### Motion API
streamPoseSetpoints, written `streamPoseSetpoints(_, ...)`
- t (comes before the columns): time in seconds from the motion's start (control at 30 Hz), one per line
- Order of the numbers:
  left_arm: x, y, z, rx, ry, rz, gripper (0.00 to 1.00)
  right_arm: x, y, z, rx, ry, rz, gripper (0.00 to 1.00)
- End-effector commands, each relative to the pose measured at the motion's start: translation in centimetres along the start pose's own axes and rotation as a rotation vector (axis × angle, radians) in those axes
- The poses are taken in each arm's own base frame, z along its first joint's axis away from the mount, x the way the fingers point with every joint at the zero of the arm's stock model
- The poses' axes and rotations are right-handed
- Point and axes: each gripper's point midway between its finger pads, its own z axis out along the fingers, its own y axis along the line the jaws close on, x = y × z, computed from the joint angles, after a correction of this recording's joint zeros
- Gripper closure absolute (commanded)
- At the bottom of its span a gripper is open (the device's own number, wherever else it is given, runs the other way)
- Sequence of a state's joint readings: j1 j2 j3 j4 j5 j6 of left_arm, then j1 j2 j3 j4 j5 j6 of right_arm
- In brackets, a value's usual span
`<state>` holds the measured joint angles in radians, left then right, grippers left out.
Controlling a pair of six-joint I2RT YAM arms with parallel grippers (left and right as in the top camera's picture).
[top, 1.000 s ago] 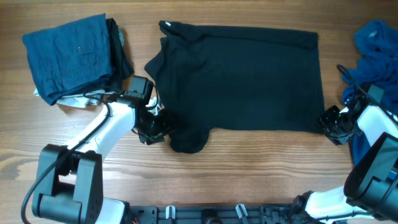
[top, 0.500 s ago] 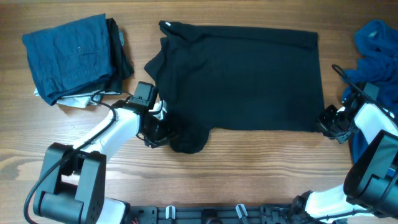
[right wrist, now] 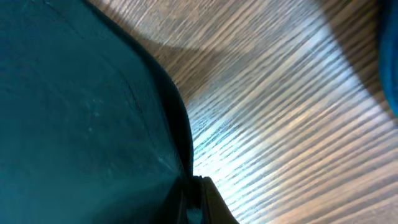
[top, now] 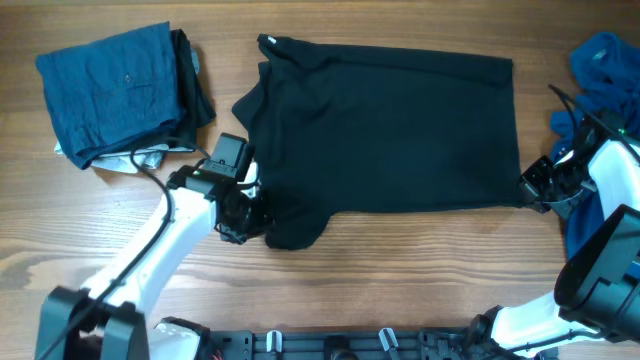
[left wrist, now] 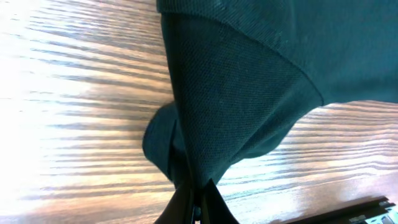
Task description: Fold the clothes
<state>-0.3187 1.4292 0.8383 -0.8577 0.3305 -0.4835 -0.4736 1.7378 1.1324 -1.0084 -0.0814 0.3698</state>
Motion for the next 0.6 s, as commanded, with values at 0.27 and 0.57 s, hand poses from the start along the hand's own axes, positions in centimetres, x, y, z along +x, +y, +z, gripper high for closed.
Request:
streamPoseSetpoints(0.27,1.4,0.7,-2.5,-0.064,0.026,-0.047,0.96,-0.1,-0.3,-2.5,0.050,0.018,-0.005,0.96)
streamPoseSetpoints(0.57,-3.8,-1.4,-6.5,-0.077,-0.192,-0.028,0.96,-2.1,1.0,-5.3,0.038,-0.057,-0.002,0.96)
